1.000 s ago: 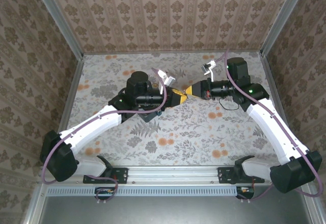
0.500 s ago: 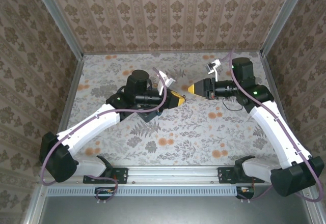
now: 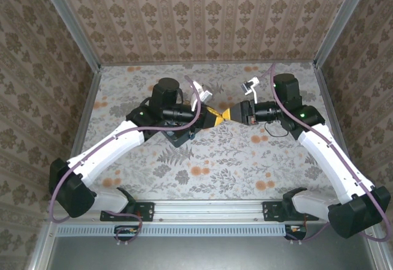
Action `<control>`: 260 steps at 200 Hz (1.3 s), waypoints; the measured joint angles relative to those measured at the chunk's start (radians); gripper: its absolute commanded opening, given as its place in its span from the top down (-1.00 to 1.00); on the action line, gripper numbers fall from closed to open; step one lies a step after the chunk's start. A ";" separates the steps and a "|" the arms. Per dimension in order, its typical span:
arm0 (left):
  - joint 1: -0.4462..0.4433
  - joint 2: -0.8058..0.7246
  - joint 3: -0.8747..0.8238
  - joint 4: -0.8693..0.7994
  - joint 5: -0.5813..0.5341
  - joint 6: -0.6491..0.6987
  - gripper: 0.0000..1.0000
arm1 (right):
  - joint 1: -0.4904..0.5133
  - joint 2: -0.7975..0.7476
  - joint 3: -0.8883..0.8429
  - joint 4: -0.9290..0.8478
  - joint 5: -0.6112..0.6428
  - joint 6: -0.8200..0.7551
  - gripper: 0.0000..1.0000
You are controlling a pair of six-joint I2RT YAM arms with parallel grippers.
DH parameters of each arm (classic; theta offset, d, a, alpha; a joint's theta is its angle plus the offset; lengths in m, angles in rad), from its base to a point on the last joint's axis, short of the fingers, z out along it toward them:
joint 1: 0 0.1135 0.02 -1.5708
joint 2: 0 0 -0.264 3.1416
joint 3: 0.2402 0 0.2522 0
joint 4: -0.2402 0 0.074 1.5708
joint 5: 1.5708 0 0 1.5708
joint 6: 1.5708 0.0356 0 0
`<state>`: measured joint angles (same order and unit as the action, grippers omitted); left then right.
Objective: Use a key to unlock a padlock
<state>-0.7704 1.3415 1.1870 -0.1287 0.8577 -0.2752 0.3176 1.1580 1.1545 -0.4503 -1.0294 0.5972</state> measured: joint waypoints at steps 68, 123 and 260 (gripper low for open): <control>0.002 0.006 0.001 -0.005 0.034 0.001 1.00 | 0.007 0.000 -0.006 0.002 0.004 -0.003 0.76; 0.006 0.006 0.002 -0.018 0.045 0.000 1.00 | 0.011 0.000 -0.006 0.002 0.005 -0.026 1.00; 0.066 -0.132 -0.163 0.127 -0.075 -0.091 0.08 | 0.026 -0.071 -0.087 0.224 0.076 0.070 1.00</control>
<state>-0.7048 1.2098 1.0241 -0.0017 0.7830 -0.3664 0.3431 1.0870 1.0679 -0.2264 -0.9535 0.6670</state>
